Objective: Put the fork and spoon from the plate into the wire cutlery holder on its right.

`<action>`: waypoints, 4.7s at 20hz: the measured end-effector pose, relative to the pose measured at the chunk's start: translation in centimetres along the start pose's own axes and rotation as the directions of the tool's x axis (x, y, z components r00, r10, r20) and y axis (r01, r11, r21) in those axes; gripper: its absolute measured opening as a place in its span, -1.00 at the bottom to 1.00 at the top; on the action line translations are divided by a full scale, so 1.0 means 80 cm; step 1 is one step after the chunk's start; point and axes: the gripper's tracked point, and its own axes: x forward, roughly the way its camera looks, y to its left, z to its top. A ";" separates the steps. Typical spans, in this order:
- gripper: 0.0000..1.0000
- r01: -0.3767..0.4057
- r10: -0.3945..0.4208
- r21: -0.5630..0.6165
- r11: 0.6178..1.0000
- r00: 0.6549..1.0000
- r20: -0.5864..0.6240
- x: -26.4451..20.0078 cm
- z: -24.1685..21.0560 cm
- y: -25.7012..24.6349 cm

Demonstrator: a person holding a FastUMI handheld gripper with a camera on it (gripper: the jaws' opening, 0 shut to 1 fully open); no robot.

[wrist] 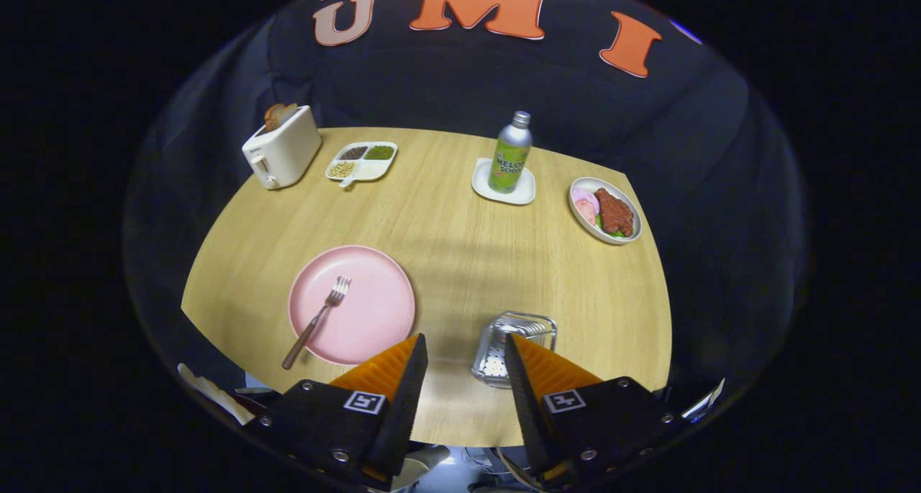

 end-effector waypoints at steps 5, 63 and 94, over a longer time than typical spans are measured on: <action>0.86 -0.055 0.054 0.006 0.998 0.994 0.098 0.013 0.010 0.074; -0.91 -0.113 0.092 0.151 0.982 0.986 0.140 0.059 -0.035 0.127; -0.92 -0.008 -0.012 -0.059 0.998 0.941 -0.339 0.004 -0.095 -0.100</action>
